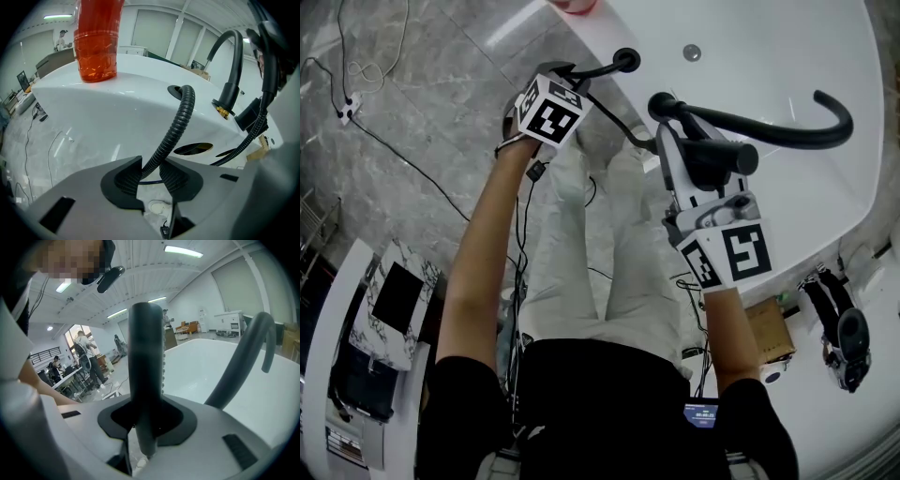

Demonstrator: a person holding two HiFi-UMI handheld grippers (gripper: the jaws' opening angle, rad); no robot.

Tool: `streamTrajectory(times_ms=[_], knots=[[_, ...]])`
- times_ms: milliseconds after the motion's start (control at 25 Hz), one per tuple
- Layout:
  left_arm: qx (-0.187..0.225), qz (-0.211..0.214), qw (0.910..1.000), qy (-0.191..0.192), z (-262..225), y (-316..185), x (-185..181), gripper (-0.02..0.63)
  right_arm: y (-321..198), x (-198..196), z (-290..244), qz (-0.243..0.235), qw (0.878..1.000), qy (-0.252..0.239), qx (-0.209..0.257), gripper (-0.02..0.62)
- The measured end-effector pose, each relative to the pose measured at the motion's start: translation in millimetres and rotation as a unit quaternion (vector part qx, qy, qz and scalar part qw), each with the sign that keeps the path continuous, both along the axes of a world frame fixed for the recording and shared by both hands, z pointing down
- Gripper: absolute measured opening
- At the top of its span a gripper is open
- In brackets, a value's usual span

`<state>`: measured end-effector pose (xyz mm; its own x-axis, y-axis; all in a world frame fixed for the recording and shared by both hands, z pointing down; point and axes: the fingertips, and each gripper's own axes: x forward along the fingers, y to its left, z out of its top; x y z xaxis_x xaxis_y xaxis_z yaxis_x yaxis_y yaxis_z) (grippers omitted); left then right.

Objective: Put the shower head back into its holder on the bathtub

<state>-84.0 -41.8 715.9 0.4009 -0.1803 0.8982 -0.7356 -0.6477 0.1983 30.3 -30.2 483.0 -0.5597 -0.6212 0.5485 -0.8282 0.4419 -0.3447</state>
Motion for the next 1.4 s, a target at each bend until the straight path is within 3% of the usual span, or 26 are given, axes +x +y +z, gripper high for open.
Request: streamTrajectory(times_ms=[320,1400], knots=[[0.014,0.022,0.9996,-0.005,-7.2,3.6,1.8,0.074,2.9,-1.8,0.0,0.003,1.0,-0.002,-0.001,0.114],[0.029,0.041,0.9987,0.006,-113.0,14.8,-6.2,0.071,-0.3,5.7,-62.1,0.015,0.999,-0.005,0.033,0.112]])
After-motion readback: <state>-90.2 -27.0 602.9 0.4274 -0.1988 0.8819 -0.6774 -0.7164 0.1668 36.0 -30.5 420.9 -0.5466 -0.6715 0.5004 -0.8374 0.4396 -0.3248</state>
